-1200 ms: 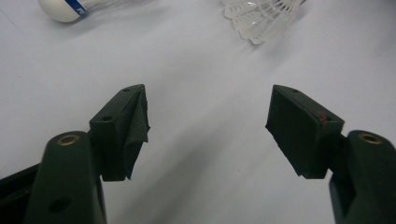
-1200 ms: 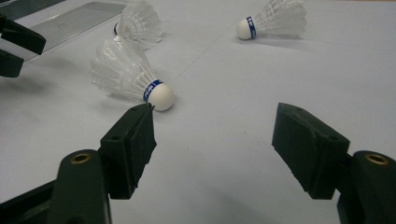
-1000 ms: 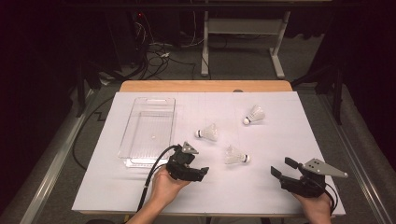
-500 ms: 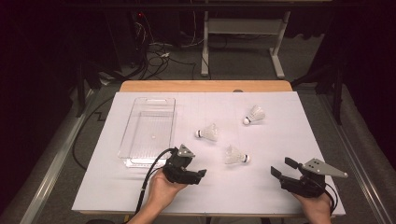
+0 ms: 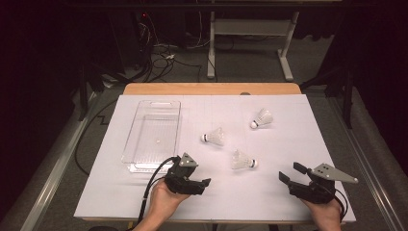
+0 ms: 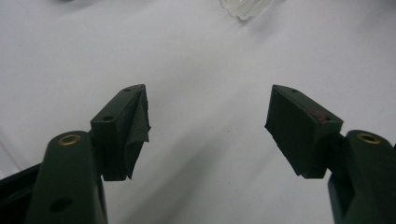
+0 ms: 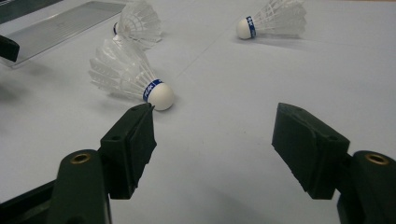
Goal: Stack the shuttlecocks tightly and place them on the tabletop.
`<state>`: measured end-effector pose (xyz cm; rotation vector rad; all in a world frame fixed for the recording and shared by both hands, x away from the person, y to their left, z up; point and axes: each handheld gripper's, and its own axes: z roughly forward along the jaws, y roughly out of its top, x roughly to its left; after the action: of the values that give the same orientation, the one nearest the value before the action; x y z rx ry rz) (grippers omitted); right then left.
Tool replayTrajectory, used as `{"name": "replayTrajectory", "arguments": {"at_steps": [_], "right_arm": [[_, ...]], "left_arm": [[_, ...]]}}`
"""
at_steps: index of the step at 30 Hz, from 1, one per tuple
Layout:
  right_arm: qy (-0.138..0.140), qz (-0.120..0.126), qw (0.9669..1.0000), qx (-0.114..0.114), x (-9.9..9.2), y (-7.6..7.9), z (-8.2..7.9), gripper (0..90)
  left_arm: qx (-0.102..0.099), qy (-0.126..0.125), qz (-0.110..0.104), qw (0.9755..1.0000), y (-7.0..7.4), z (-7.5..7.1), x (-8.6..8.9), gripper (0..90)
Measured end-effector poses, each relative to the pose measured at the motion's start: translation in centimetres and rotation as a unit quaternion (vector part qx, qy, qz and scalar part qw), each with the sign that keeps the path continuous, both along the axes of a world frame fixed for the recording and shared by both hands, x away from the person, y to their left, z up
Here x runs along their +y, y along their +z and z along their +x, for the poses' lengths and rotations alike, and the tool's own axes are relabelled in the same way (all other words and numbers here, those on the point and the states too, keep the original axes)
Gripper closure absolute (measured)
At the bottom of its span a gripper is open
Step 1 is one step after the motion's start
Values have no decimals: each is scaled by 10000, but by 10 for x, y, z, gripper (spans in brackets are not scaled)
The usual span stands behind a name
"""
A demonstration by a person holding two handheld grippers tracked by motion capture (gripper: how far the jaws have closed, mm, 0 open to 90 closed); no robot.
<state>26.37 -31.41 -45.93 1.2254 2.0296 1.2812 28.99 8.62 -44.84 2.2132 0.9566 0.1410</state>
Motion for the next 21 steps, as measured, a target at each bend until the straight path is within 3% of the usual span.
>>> {"name": "replayTrajectory", "arguments": {"at_steps": [21], "right_arm": [[6,-19,10000,-3,0,0,0,303]], "left_arm": [[-127,160,-150,9997,0,-15,21,312]]}}
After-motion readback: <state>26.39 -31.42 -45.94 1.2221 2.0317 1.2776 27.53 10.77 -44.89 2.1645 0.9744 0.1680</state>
